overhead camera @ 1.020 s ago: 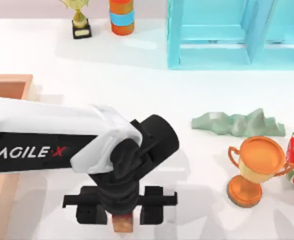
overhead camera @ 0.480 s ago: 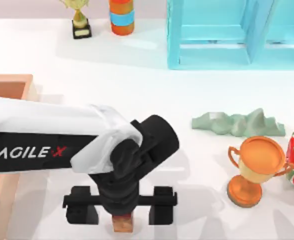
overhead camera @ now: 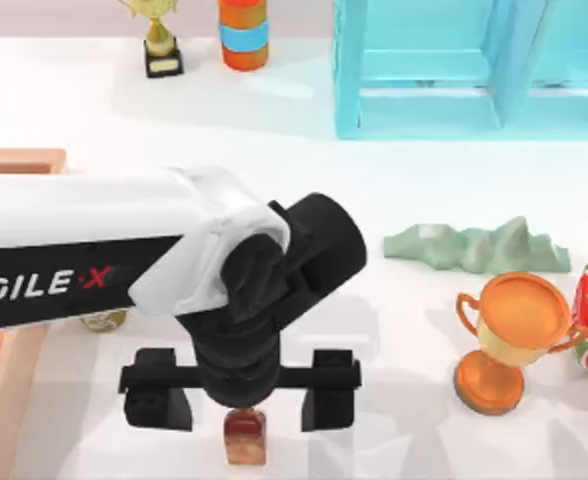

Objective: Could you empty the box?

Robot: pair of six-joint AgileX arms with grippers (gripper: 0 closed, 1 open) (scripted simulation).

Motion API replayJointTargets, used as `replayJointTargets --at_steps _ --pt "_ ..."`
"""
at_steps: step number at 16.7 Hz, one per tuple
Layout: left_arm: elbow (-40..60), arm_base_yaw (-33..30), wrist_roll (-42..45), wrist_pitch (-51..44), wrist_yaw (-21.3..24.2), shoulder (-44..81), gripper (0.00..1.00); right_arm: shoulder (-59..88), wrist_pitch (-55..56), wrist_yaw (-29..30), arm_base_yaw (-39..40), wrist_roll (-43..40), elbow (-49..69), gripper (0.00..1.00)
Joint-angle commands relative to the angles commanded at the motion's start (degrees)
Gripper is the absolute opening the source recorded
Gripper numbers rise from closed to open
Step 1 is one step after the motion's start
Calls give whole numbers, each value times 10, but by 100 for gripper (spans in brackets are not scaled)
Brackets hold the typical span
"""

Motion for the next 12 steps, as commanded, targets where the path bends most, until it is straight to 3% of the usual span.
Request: replayJointTargets --at_steps 5,12 --pt "54 0 0 -86 0 -33 100 0 0 0 0 0 0 100" --pt "63 8 7 -90 1 -37 100 0 0 0 0 0 0 100"
